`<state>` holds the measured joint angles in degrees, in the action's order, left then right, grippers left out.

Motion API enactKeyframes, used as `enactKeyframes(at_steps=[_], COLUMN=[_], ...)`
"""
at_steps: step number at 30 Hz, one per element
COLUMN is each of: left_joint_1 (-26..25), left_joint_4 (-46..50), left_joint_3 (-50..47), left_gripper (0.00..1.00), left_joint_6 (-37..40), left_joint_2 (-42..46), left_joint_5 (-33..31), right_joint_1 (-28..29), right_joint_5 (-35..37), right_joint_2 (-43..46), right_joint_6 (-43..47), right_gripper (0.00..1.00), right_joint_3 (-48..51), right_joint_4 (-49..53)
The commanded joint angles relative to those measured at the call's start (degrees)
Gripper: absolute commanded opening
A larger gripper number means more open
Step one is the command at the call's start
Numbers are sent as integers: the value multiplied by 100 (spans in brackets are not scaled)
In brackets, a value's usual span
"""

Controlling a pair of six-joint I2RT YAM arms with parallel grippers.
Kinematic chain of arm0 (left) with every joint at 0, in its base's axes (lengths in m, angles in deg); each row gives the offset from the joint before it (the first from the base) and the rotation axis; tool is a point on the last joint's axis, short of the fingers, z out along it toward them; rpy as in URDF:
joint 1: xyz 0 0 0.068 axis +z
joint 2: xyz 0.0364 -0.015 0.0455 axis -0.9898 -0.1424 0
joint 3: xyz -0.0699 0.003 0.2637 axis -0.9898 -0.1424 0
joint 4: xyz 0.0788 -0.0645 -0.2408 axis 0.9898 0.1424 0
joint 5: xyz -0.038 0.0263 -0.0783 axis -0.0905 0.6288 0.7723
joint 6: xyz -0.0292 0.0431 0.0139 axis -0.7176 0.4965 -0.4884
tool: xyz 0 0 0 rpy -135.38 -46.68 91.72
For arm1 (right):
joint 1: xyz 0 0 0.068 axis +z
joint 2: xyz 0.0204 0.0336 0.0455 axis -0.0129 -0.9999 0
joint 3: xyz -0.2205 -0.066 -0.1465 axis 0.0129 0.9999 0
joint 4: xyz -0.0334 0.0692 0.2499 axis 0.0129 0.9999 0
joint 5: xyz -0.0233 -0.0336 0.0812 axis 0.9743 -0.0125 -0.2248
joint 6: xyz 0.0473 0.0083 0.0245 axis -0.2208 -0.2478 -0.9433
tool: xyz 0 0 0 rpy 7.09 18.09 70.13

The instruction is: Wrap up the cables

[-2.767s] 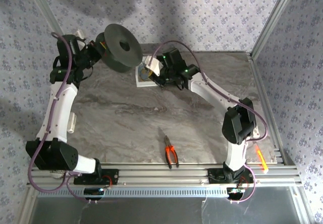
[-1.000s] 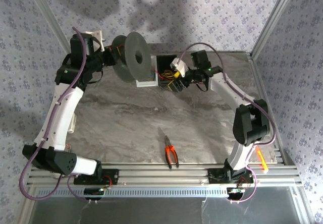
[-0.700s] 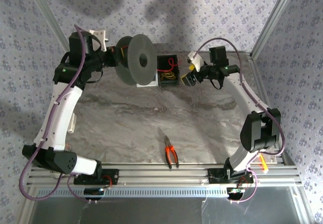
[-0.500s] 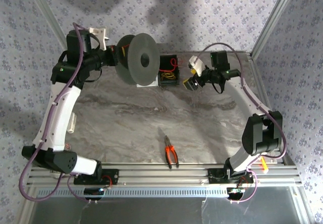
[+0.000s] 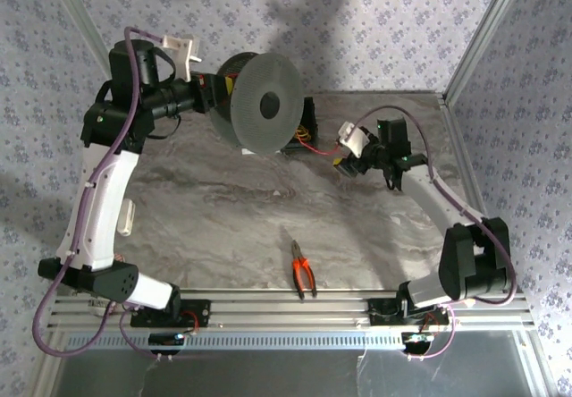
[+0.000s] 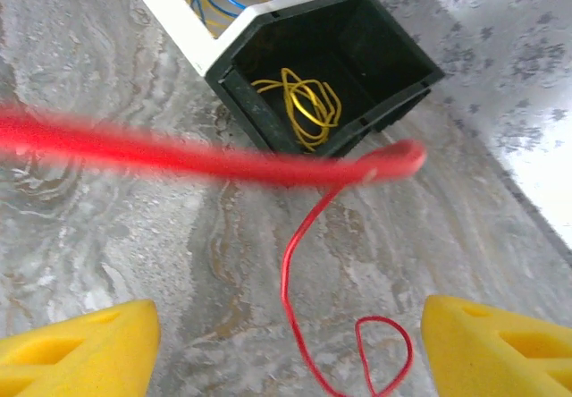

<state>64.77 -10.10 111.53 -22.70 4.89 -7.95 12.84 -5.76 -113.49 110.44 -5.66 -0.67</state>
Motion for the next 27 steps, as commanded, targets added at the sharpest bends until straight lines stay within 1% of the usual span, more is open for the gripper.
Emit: enactKeyframes(at_steps=[1, 7, 13, 21, 26, 27], left_joint_1=[-41, -45, -45, -45, -43, -35], left_joint_4=[-174, -170, -174, -417, -489, -650], left_joint_3=[329, 462, 482, 502, 577, 579], left_gripper=[0, 0, 0, 0, 0, 0], left_joint_6=[23, -33, -64, -307, -483, -525], left_joint_2=[87, 119, 186, 267, 239, 234], left_joint_5=[381, 665, 780, 1055, 1265, 1315], right_joint_1=[-114, -185, -258, -255, -257, -259], right_joint_5=[196, 58, -112, -313, -378, -414], right_joint_2=[140, -25, -376, -827, -983, -994], right_joint_6=[282, 291, 174, -32, -130, -158], right_gripper=[79, 80, 80, 76, 71, 70], right_joint_3=[67, 135, 43, -78, -101, -85], right_joint_4=[-379, -688, -1026, -1238, -1308, -1315])
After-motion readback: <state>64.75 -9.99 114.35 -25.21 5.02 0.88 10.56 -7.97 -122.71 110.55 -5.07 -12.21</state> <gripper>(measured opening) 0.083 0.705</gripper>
